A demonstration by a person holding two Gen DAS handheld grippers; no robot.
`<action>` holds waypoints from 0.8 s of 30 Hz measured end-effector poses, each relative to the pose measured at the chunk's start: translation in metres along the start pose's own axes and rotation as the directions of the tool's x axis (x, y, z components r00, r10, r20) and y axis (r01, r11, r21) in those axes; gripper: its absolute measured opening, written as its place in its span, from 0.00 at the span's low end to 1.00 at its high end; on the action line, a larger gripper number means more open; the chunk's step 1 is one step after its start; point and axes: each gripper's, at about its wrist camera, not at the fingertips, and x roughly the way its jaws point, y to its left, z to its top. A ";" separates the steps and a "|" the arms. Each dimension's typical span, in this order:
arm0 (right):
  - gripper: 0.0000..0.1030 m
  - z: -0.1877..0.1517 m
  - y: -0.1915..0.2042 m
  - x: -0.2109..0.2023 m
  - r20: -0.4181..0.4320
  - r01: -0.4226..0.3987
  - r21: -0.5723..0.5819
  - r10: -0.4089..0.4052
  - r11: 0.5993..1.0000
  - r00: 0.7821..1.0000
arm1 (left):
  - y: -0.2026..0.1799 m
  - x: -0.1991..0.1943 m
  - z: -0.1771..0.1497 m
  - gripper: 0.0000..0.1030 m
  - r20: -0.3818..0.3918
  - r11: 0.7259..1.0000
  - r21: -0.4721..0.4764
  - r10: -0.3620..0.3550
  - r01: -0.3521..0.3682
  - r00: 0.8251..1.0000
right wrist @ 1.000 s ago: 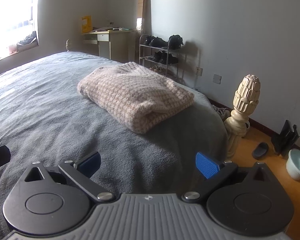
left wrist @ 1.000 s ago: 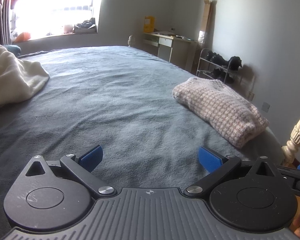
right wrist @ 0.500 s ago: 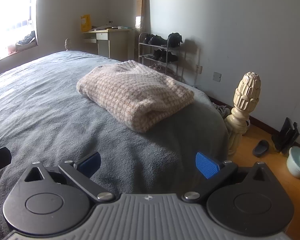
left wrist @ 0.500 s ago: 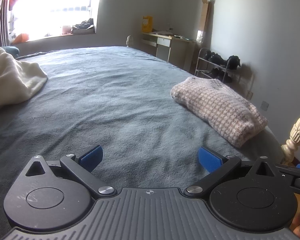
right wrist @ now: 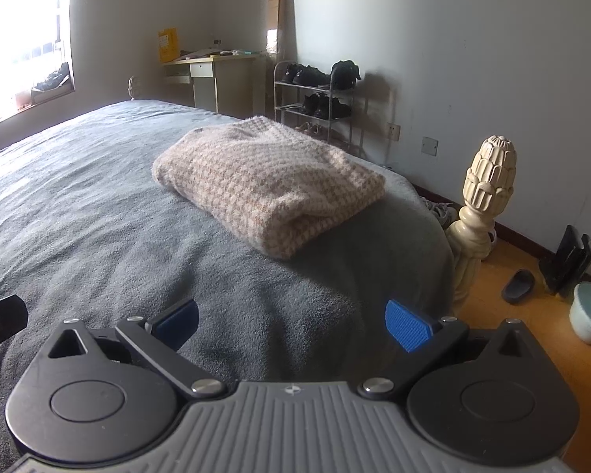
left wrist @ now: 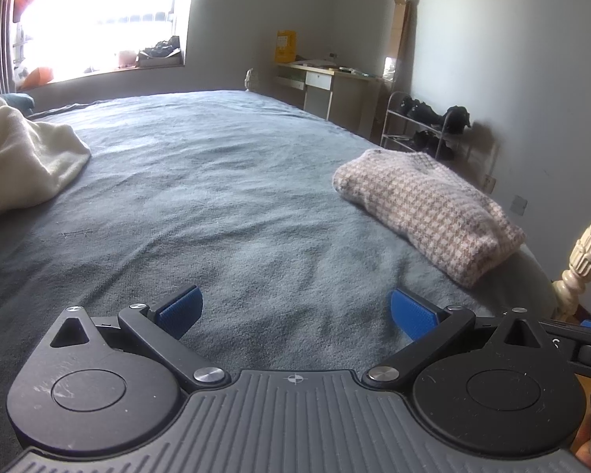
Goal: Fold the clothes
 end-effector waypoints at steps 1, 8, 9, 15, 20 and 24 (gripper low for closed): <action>1.00 0.000 0.000 0.000 -0.002 -0.003 0.000 0.003 1.000 1.000 | 0.000 0.000 0.000 1.00 -0.001 1.000 0.002 0.000 0.000 1.000; 1.00 -0.001 -0.001 0.002 -0.010 -0.005 0.004 0.005 1.000 1.000 | -0.002 0.000 0.000 1.00 -0.002 1.000 0.009 0.000 0.000 1.000; 1.00 -0.001 -0.001 0.002 -0.010 -0.004 0.006 0.004 1.000 1.000 | -0.001 0.000 0.000 1.00 -0.002 1.000 0.008 -0.001 0.001 1.000; 1.00 -0.002 0.000 0.001 -0.010 -0.004 0.006 0.004 1.000 1.000 | -0.001 0.001 -0.001 1.00 -0.010 1.000 0.012 -0.001 0.001 1.000; 1.00 -0.002 0.001 0.001 -0.011 -0.004 0.003 0.004 1.000 1.000 | -0.002 0.000 -0.002 1.00 -0.012 1.000 0.010 -0.001 0.002 1.000; 1.00 -0.002 0.001 0.001 -0.010 -0.003 0.001 0.003 1.000 1.000 | 0.000 0.000 -0.001 1.00 -0.012 1.000 0.008 0.000 0.000 1.000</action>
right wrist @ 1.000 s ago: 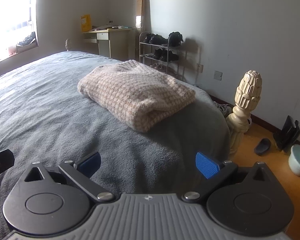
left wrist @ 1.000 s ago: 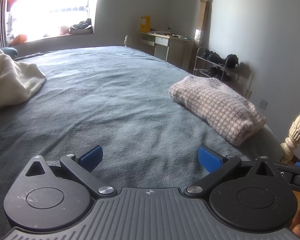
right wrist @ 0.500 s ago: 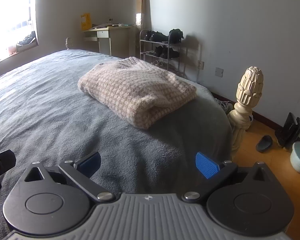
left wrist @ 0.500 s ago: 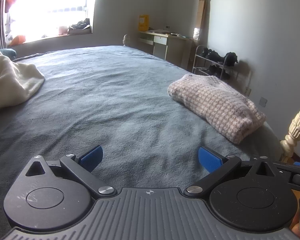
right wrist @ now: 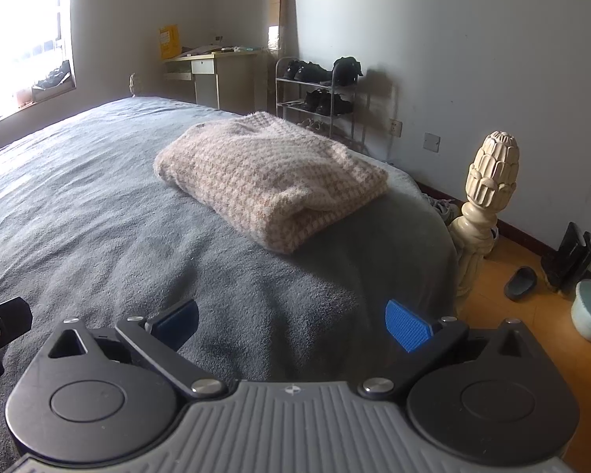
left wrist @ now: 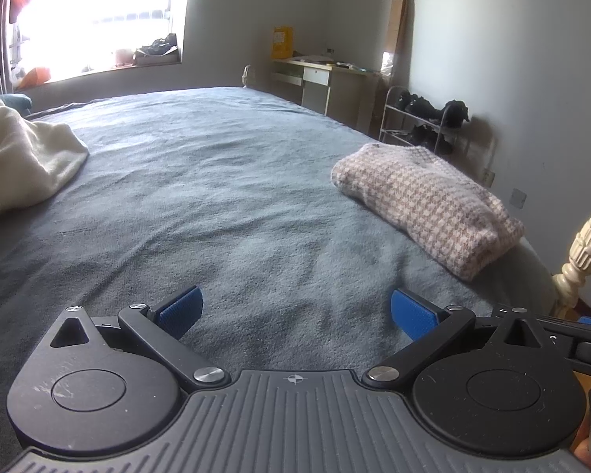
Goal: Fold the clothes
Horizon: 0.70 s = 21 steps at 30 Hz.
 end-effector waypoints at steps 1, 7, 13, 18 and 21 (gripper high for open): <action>1.00 0.000 0.000 0.000 0.000 0.000 0.000 0.000 1.000 1.000 | 0.000 0.000 0.000 1.00 0.000 1.000 0.000 0.000 0.000 1.000; 1.00 0.000 0.001 0.000 0.000 -0.001 -0.001 0.001 1.000 1.000 | 0.001 -0.001 -0.001 1.00 -0.001 1.000 -0.002 0.002 -0.002 1.000; 1.00 0.000 0.002 -0.001 -0.001 0.000 0.000 0.000 1.000 1.000 | 0.002 -0.001 0.000 1.00 -0.001 1.000 -0.002 0.002 -0.002 1.000; 1.00 0.000 0.002 0.000 -0.003 -0.001 0.000 0.001 1.000 1.000 | 0.003 0.000 0.000 1.00 -0.002 1.000 -0.003 0.004 -0.004 1.000; 1.00 0.000 0.003 0.000 -0.004 -0.001 0.000 0.001 1.000 1.000 | 0.003 0.000 0.000 1.00 -0.002 1.000 -0.003 0.004 -0.004 1.000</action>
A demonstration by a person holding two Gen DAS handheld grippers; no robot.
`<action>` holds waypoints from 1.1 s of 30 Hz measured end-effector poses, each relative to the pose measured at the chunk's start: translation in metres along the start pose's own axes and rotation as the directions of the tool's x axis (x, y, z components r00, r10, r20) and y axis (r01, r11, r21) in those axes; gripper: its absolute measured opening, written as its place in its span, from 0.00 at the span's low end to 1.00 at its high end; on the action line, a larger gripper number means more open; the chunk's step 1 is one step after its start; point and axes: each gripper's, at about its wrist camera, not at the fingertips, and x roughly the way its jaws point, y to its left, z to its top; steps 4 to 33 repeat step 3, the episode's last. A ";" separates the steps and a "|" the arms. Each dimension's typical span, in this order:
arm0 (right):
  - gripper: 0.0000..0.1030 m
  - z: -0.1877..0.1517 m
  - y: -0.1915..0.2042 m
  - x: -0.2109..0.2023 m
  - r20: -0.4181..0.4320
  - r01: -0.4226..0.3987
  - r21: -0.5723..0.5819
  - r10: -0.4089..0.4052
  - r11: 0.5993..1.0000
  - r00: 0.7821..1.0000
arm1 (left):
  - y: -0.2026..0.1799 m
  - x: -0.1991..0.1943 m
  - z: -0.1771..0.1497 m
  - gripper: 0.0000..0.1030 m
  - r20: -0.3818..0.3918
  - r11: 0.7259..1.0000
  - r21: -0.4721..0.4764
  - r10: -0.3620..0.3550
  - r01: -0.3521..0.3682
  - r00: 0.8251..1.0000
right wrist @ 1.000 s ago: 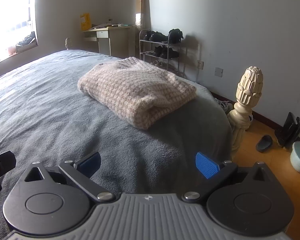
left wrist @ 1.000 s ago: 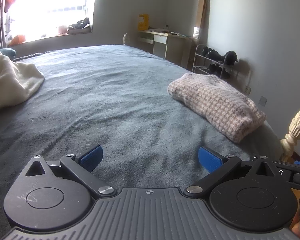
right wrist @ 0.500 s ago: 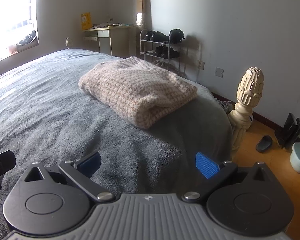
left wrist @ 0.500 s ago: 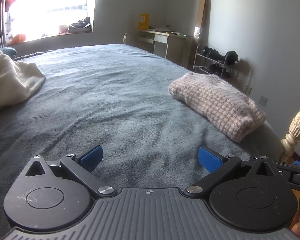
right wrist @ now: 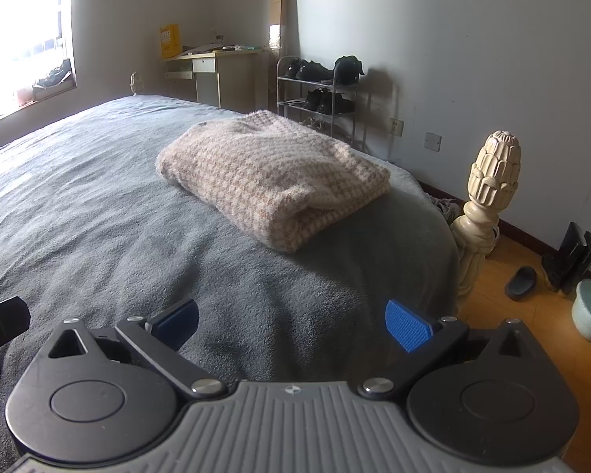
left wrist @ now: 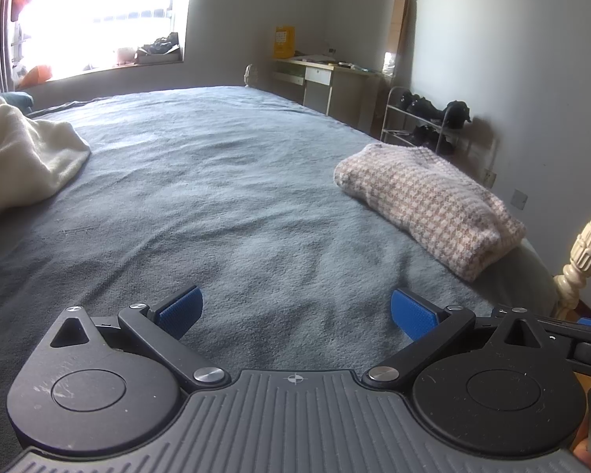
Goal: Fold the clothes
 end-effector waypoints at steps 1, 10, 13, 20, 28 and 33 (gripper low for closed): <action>1.00 0.000 0.000 0.000 0.000 0.000 0.001 0.000 1.000 1.000 | 0.000 0.000 0.000 1.00 0.000 1.000 0.000 -0.001 0.001 1.000; 1.00 0.000 0.000 0.000 -0.001 0.000 0.001 0.000 1.000 1.000 | 0.000 0.000 0.000 1.00 0.002 1.000 0.000 0.000 0.000 1.000; 1.00 0.000 0.000 0.000 -0.001 0.000 0.001 0.000 1.000 1.000 | 0.000 0.000 0.000 1.00 0.002 1.000 0.000 0.000 0.000 1.000; 1.00 0.000 0.000 0.000 -0.001 0.000 0.001 0.000 1.000 1.000 | 0.000 0.000 0.000 1.00 0.002 1.000 0.000 0.000 0.000 1.000; 1.00 0.000 0.000 0.000 -0.001 0.000 0.001 0.000 1.000 1.000 | 0.000 0.000 0.000 1.00 0.002 1.000 0.000 0.000 0.000 1.000; 1.00 0.000 0.000 0.000 -0.001 0.000 0.001 0.000 1.000 1.000 | 0.000 0.000 0.000 1.00 0.002 1.000 0.000 0.000 0.000 1.000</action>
